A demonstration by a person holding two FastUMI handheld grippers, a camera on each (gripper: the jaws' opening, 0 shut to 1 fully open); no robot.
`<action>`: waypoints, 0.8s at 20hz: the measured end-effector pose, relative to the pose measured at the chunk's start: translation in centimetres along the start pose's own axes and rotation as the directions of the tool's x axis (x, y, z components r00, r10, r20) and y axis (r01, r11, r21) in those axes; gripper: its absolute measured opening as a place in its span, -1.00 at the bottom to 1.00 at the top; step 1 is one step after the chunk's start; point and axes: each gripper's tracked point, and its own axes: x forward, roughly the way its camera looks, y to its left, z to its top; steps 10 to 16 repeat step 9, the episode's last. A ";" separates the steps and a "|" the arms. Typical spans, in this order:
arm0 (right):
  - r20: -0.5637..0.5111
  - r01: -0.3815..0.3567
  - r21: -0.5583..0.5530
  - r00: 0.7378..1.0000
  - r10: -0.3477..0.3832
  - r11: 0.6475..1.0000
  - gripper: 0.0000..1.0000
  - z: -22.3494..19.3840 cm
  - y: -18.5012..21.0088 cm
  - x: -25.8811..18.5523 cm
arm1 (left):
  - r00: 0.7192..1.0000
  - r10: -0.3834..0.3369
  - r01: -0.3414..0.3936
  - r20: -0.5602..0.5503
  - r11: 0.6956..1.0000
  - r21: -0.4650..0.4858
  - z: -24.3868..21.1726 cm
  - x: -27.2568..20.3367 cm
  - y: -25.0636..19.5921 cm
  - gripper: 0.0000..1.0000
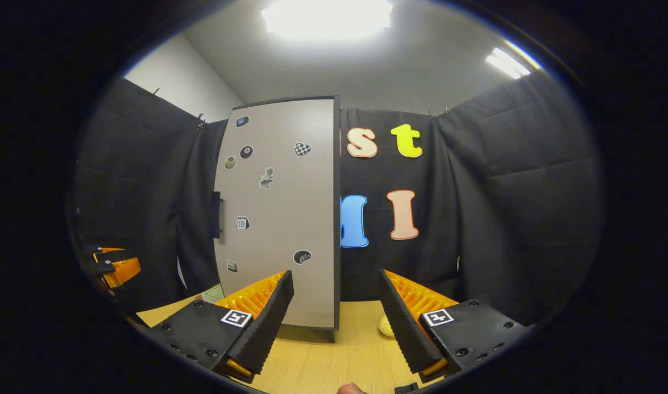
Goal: Open the cabinet door with the right hand, grasp the bottle in the cabinet with the left hand and place it on the coaster, then close the cabinet door with the right hand.
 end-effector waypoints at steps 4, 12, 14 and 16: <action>-0.006 0.007 0.005 1.000 -0.007 1.000 0.95 0.0 -0.2 -0.6 | 1.000 -0.011 0.011 -0.003 1.000 0.001 -0.1 0.1 -0.2 0.58; 0.004 0.014 -0.002 1.000 -0.014 1.000 0.86 0.5 -0.3 -1.2 | 1.000 -0.018 0.018 -0.003 1.000 0.002 -0.2 0.0 0.0 0.58; 0.004 0.014 -0.002 1.000 -0.014 1.000 0.86 0.5 -0.3 -1.2 | 1.000 -0.018 0.018 -0.003 1.000 0.002 -0.2 0.0 0.0 0.58; 0.004 0.014 -0.002 1.000 -0.014 1.000 0.86 0.5 -0.3 -1.2 | 1.000 -0.018 0.018 -0.003 1.000 0.002 -0.2 0.0 0.0 0.58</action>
